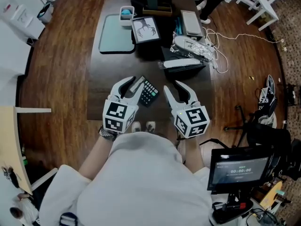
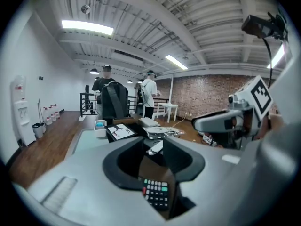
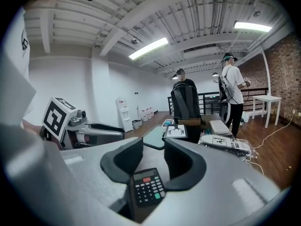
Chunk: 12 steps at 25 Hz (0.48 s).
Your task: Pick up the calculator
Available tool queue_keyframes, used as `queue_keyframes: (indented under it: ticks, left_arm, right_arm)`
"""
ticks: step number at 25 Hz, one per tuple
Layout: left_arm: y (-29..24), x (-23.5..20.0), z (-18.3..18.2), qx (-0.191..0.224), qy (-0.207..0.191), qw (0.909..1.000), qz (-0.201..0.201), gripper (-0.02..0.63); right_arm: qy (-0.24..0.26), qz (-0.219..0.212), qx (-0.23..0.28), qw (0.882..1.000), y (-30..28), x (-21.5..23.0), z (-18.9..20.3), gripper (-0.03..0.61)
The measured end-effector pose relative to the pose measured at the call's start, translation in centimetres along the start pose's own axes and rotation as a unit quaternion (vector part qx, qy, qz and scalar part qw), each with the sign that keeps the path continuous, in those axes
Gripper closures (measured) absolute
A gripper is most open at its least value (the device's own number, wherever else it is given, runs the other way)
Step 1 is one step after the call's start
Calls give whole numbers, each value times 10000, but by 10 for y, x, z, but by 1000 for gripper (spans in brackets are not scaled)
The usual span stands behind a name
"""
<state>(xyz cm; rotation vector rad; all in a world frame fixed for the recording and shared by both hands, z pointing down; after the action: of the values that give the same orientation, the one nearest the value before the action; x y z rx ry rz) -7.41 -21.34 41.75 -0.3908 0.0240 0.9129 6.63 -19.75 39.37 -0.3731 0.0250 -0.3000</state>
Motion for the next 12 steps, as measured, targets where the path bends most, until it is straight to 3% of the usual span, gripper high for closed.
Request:
queue_keyframes:
  ticks: [12]
  left_arm:
    - [-12,-29,40,-550,568,9968,-85,472]
  right_arm:
    - [-96,-113,-889,9959,-33,22,47,446]
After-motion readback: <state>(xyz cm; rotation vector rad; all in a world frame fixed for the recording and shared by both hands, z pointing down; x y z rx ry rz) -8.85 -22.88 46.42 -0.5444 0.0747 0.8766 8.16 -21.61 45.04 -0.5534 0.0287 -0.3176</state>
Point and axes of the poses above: the fingertips, and each gripper's own axes: y backward along the fingers, x to its right, z out of its underside, the point moved 3 cm from there along y, backward along the fingers, and after that the axes turned 15 degrees about z, right-handed, at the moved point
